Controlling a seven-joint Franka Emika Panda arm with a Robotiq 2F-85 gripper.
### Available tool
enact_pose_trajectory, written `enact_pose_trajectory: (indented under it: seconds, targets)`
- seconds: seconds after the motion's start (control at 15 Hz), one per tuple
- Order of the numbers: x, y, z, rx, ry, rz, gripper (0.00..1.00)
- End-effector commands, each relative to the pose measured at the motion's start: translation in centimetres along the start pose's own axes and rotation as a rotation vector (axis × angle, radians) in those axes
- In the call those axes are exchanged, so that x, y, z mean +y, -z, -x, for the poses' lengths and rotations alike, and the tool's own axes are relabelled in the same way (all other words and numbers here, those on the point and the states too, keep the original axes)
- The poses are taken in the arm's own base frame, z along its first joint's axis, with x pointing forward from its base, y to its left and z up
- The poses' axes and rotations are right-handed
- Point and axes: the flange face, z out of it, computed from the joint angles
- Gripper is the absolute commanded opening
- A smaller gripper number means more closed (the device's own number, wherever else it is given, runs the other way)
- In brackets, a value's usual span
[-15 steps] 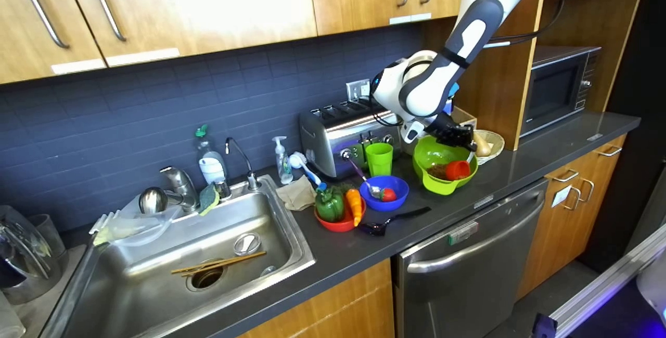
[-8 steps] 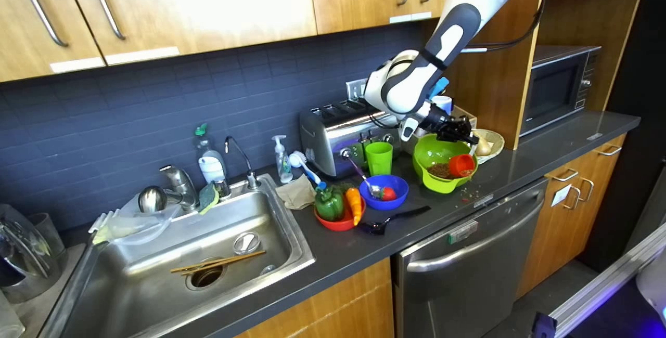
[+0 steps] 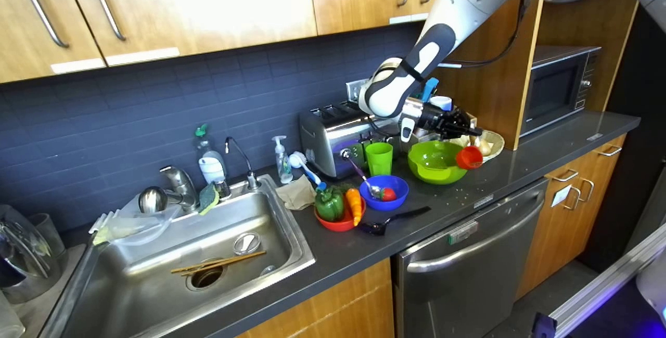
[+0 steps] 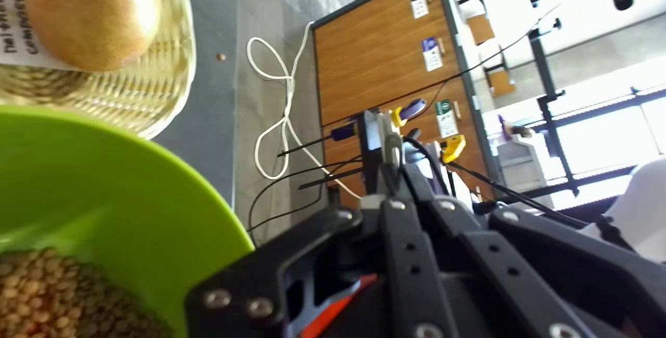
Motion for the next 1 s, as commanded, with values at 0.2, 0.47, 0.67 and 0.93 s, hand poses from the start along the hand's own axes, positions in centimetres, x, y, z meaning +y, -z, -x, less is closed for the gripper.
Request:
enact_pose_trajectory:
  seconds: [0.2,0.47,0.67,0.93]
  targets:
    - [-0.6,3.2,1.9,0.044,0.021,-0.328,0.01]
    - [-1.4,5.1,2.3,0.068,0.052,-0.426,0.01]
    - [-1.2,6.1,2.5,0.074,0.077,-0.462,0.01]
    - [-0.8,6.7,2.7,0.068,0.109,-0.461,0.01]
